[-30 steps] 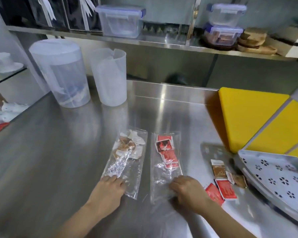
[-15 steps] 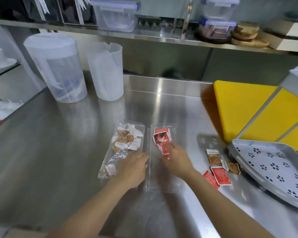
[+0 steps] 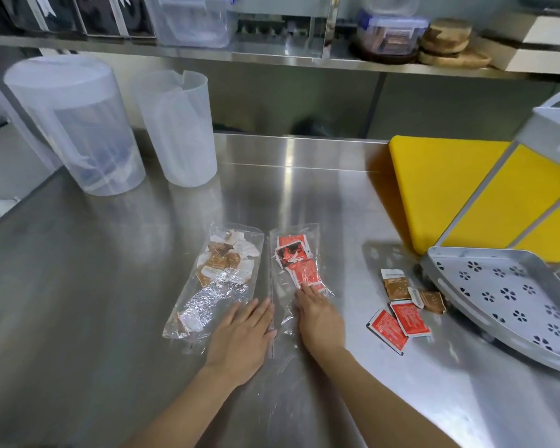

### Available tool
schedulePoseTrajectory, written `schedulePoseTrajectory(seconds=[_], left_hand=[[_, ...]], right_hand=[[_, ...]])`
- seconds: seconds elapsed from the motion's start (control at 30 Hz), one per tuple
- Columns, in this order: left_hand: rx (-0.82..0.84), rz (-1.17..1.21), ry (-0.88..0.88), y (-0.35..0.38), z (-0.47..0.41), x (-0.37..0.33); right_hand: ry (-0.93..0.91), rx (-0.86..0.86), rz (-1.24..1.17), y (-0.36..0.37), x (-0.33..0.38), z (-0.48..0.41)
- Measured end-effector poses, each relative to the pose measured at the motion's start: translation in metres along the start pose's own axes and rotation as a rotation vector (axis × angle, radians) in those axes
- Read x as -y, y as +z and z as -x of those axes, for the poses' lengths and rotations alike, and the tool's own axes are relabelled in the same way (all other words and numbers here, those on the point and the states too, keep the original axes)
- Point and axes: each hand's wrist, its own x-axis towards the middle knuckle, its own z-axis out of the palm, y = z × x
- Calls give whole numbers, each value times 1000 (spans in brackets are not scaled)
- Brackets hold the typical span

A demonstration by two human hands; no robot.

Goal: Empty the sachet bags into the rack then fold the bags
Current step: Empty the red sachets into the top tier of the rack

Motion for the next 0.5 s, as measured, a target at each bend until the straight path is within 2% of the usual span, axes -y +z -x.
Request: schedulePoseTrajectory(seconds=[0.03, 0.1, 0.2, 0.3, 0.33, 0.4, 0.5], left_hand=[[-3, -17, 5, -1, 0, 0], [-41, -67, 22, -3, 0, 5], [-112, -154, 52, -9, 2, 17], [-223, -231, 69, -6, 7, 29], [-245, -244, 64, -6, 10, 30], [-282, -271, 32, -8, 10, 30], [-311, -179, -37, -27, -1, 17]], right_hand=[[77, -2, -107, -5, 1, -1], [291, 23, -483, -19, 4, -5], [585, -70, -937, -42, 1, -9], [876, -106, -1528, -56, -4, -4], [962, -112, -1598, -59, -9, 0], [999, -69, -1548, -64, -15, 10], [985, 170, -1359, -68, -24, 28]])
